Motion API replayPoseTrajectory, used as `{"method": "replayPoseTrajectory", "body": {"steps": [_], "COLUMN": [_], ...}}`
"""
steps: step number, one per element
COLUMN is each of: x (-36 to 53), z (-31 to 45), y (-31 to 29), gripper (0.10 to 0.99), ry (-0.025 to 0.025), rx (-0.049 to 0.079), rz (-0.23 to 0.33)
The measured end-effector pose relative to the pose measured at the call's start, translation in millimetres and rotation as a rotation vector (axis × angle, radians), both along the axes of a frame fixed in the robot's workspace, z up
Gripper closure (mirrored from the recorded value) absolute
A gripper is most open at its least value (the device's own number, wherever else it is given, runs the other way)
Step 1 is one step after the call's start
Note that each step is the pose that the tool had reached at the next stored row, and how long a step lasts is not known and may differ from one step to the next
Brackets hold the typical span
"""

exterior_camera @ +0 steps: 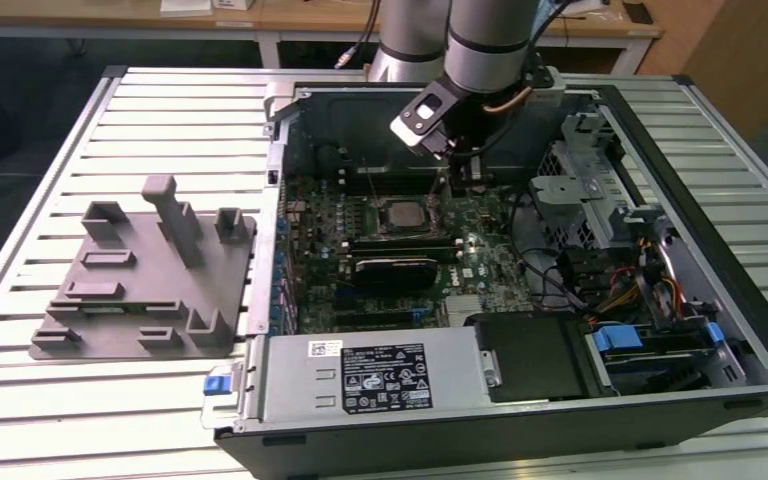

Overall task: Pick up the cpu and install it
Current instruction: 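Close the cpu cover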

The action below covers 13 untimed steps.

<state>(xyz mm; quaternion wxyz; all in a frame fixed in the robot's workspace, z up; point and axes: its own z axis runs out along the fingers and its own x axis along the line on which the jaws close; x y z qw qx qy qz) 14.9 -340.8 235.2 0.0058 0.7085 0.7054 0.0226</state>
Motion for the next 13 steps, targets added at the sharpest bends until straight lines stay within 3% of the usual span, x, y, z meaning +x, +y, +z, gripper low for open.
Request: {"method": "replayPoseTrajectory", "body": {"steps": [13], "x": [-18.5], "z": [0.0], "y": [0.0], "gripper": [0.980], "ry": [0.0001], "rx": [0.000], "rz": [0.000]}}
